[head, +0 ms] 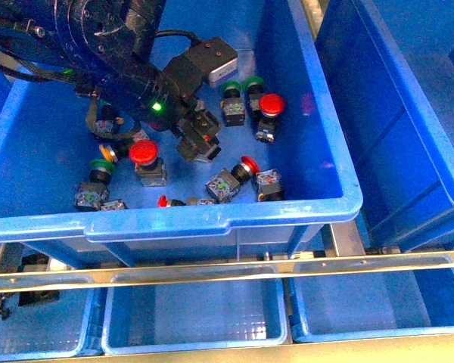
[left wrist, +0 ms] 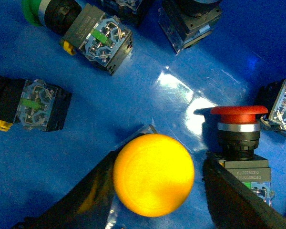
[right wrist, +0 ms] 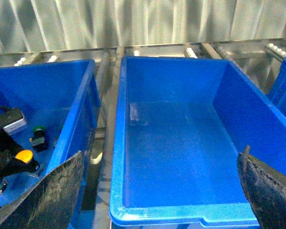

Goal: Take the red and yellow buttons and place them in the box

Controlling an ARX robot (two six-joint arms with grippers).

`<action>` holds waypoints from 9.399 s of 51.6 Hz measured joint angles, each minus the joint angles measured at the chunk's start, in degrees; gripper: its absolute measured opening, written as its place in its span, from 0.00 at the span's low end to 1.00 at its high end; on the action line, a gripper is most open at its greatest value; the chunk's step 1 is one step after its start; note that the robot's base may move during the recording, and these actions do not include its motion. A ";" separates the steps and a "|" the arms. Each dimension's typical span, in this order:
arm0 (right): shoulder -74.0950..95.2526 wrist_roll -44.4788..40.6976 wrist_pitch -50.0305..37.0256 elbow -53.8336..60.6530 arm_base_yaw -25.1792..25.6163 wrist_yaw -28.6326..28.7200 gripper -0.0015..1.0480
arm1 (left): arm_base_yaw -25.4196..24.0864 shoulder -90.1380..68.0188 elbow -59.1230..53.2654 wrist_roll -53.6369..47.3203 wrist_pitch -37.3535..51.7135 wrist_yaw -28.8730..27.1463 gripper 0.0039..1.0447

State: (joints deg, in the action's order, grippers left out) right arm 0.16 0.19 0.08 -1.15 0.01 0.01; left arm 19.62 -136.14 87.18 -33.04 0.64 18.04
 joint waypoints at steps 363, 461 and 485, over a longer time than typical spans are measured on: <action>79.25 -52.11 -3.56 -37.48 -12.37 5.35 0.34 | 14.88 20.59 -12.31 95.10 14.32 17.64 0.33; 73.22 -51.17 -3.30 -31.63 -1.03 3.72 0.32 | -4.83 42.99 -35.47 49.51 3.54 5.95 0.93; 67.87 -46.58 -6.08 -27.41 3.98 3.34 0.32 | -17.29 64.13 -53.16 33.53 -2.38 6.16 0.93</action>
State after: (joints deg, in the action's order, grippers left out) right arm 68.03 -46.39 -6.00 -28.56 3.99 3.36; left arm 2.33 -72.01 34.02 0.49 -1.74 24.21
